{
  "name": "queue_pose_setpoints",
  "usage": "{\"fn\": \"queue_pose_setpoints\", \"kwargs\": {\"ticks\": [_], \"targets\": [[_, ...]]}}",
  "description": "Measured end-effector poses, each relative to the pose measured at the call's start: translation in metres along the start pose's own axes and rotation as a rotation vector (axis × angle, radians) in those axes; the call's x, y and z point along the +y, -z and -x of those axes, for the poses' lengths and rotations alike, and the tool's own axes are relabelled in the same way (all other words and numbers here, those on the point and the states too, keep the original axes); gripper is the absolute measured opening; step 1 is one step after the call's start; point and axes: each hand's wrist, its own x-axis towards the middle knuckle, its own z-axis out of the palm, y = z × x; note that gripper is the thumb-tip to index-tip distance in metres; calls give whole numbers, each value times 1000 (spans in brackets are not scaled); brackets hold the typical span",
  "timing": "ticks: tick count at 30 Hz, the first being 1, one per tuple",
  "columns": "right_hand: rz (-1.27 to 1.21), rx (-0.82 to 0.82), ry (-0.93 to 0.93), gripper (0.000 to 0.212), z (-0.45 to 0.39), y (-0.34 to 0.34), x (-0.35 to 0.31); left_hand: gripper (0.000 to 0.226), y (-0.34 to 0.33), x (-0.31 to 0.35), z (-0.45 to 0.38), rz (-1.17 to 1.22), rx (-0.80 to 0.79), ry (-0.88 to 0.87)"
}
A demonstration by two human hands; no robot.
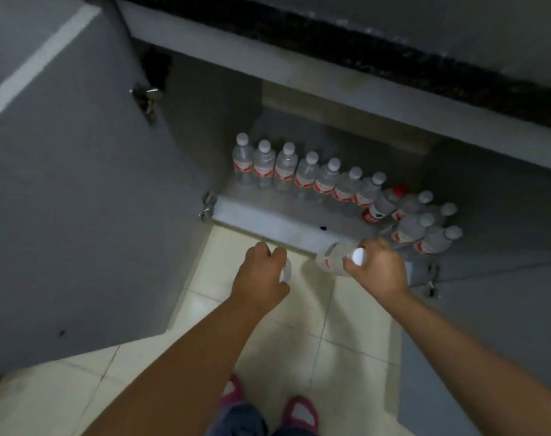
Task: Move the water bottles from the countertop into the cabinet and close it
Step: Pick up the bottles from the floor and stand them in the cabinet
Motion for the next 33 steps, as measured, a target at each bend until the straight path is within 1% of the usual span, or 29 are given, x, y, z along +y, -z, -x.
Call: {"fn": "queue_pose_setpoints", "kwargs": {"ticks": [4,6,8,10,13,16,18,22,27,29,33], "targets": [[-25,116,-103,38,-43,-31,46,36,-42,13,-69,33,4,-93],[-34,139,-101,33,-61,-51,70,35,-64,15,-102,34,27,-116],[-32,200,-106,29,-79,-69,95,34,-78,17,-135,3,37,-160],[0,224,-113,31,-90,-84,113,35,-91,19,-165,-47,50,-224],[30,198,-127,36,-108,-105,129,38,-108,23,-198,-135,70,-319],[5,271,-184,37,-125,-111,137,38,-116,28,-221,-187,138,-348],[37,236,-208,39,-126,-111,139,37,-116,34,-231,-227,169,-349],[71,140,-177,47,-121,-107,134,34,-114,50,-239,-415,116,-376],[80,46,-162,60,-120,-97,133,33,-112,50,-238,-488,97,-329],[136,33,-163,58,-119,-94,134,30,-109,48,-236,-484,100,-298],[170,-27,-97,44,-118,-86,134,26,-105,47,-232,-463,107,-249]]}}
